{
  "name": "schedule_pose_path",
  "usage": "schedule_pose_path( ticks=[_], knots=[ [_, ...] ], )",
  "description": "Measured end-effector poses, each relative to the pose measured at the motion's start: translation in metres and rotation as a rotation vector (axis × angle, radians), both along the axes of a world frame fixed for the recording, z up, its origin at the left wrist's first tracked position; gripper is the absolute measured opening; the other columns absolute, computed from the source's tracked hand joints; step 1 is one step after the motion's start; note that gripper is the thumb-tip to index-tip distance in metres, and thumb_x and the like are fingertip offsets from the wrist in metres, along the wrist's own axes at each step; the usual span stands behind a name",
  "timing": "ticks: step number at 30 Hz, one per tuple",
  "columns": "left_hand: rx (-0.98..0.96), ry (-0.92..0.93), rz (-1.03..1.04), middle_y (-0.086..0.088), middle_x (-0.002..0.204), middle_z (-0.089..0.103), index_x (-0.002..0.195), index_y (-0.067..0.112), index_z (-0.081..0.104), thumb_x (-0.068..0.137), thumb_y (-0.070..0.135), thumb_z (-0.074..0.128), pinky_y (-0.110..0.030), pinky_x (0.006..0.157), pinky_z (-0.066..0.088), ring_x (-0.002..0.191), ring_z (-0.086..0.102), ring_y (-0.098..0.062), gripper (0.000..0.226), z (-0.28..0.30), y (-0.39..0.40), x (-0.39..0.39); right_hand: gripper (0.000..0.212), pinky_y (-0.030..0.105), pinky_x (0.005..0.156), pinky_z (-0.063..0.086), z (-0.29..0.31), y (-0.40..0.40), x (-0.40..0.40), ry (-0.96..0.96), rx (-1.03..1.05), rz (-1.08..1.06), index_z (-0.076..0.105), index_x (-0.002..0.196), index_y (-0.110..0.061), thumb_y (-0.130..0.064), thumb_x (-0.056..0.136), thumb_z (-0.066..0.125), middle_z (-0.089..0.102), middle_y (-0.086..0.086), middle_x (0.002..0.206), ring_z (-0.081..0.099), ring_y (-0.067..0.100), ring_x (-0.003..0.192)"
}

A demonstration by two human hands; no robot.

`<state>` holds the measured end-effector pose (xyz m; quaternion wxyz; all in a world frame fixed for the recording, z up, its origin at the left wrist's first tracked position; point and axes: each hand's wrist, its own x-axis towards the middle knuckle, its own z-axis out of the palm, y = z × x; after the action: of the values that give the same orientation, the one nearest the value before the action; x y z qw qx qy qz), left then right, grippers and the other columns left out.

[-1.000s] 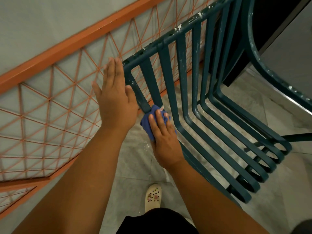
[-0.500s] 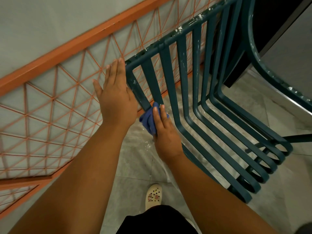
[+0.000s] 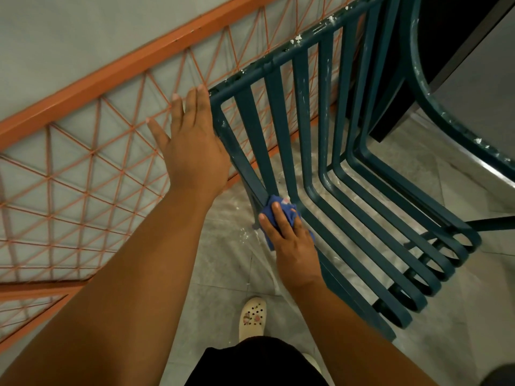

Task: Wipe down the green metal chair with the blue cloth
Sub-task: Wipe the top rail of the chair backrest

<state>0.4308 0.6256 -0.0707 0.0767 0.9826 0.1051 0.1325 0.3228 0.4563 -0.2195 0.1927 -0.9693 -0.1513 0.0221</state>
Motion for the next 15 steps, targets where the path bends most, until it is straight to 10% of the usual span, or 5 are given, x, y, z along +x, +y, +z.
schedule_pose_path(
  ticks=[8,12,15],
  knots=[
    [0.019,0.013,0.0,-0.001,0.158,0.02,0.151,0.017,0.014,0.089,0.005,0.036,-0.059,0.112,-0.003,0.146,0.01,-0.025,0.067,0.006,0.001,-0.001,0.11,0.049,0.086,0.053,-0.009,-0.055,-0.049,0.122,-0.061,-0.069,0.021,0.149,-0.029,-0.015,0.062,0.088,0.038,0.011,0.15,0.06,0.039,0.114],
    [-0.01,0.006,-0.011,0.0,0.157,0.021,0.151,0.017,0.016,0.089,0.004,0.036,-0.057,0.115,0.001,0.146,0.013,-0.022,0.066,0.007,0.002,0.001,0.074,0.031,0.097,0.045,0.01,-0.063,-0.041,0.385,0.077,-0.26,0.028,0.147,-0.019,-0.031,0.087,0.069,0.052,0.006,0.138,0.057,0.02,0.114],
    [-0.038,0.007,-0.022,-0.002,0.158,0.019,0.151,0.015,0.014,0.087,0.003,0.037,-0.054,0.116,0.002,0.146,0.015,-0.017,0.069,0.006,-0.001,0.002,0.041,0.017,0.076,0.039,0.023,-0.054,-0.009,0.498,0.142,-0.242,0.047,0.128,-0.015,-0.032,0.093,0.059,0.063,0.004,0.113,0.051,0.007,0.084]
  ],
)
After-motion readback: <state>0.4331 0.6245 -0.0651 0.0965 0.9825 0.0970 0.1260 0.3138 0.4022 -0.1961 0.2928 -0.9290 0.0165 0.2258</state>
